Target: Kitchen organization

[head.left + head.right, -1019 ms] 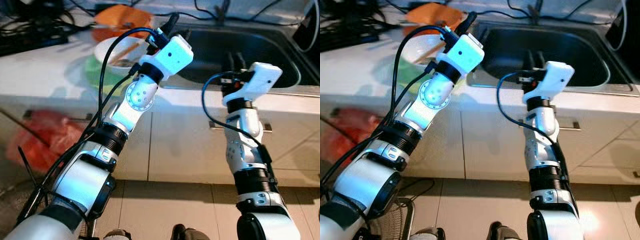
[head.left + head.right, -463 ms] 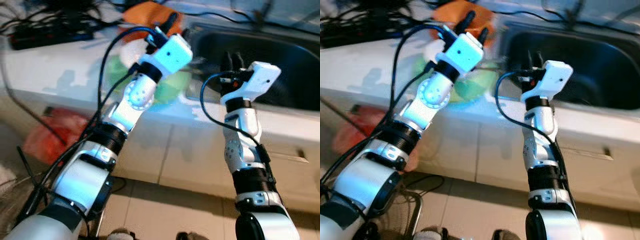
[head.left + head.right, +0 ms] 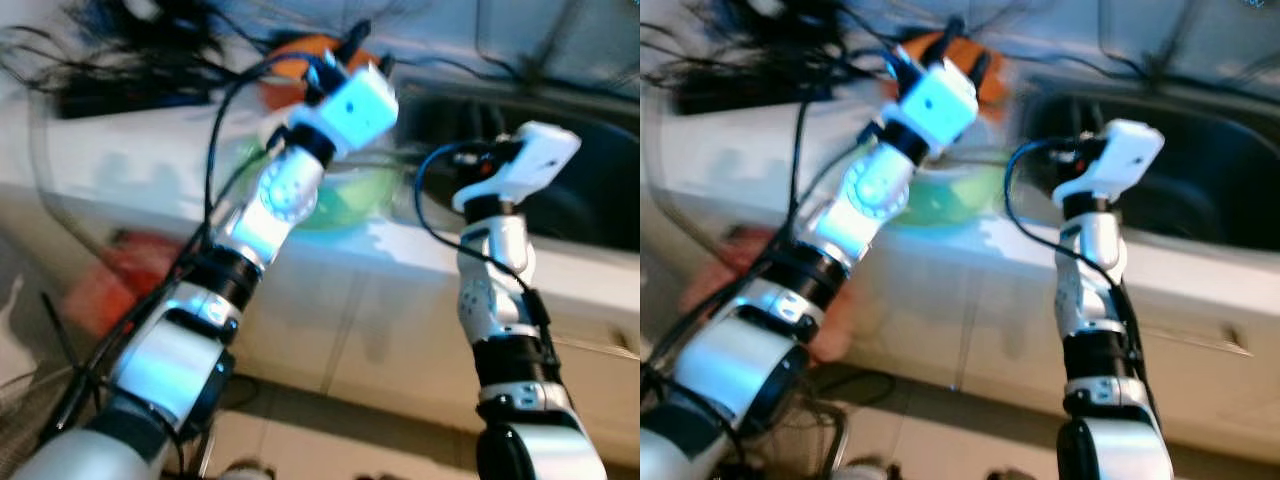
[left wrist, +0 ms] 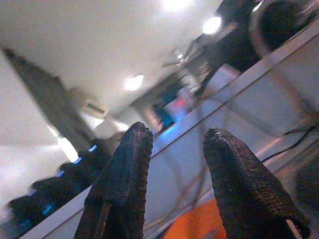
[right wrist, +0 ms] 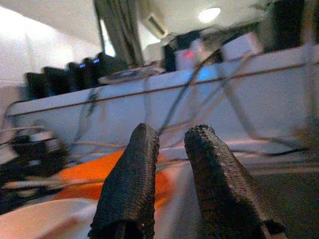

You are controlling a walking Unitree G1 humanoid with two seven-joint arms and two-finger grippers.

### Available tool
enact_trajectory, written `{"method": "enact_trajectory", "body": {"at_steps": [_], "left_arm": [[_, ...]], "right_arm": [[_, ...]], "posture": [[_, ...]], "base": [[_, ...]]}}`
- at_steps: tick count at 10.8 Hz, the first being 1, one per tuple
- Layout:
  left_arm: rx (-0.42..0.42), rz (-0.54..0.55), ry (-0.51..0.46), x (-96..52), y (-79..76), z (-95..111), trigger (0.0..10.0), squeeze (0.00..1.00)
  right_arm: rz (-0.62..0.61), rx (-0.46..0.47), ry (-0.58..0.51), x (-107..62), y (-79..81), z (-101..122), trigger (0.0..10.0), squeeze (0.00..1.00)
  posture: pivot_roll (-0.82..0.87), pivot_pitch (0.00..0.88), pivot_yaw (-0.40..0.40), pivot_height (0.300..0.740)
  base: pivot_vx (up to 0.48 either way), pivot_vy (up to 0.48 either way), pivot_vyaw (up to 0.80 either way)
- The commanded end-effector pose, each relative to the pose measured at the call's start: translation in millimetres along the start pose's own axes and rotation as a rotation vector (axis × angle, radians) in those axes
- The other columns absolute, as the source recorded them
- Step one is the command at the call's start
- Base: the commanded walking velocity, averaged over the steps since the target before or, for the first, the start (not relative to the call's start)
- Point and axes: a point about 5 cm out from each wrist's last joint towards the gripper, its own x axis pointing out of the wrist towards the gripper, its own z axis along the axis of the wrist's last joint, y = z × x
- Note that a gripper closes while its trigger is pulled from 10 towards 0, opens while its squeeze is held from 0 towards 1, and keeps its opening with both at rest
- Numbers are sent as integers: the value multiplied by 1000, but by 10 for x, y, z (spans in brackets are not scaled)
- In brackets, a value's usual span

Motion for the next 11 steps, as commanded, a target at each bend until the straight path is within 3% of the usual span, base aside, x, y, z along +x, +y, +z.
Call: {"method": "enact_trajectory", "body": {"at_steps": [1,7,9,11], "left_arm": [[-10,5,-11,23,-8,37,10000,0],[-53,-1,-68,-12,-14,110,10000,0],[-88,-21,-103,-67,-11,167,10000,0],[-100,-33,-79,-156,-22,112,10000,0]], "right_arm": [[3,-9,-3,5,-23,18,10000,0],[-6,-23,-12,4,-33,20,10000,0],[-26,-33,-16,-4,-93,34,10000,0],[-46,-43,-5,-3,-159,25,10000,0]], "posture": [[89,122,-34,740],[92,124,-34,740],[91,125,-30,740],[97,125,-29,740]], "base": [[304,0,-400],[41,0,0],[0,0,0],[0,0,0]]}}
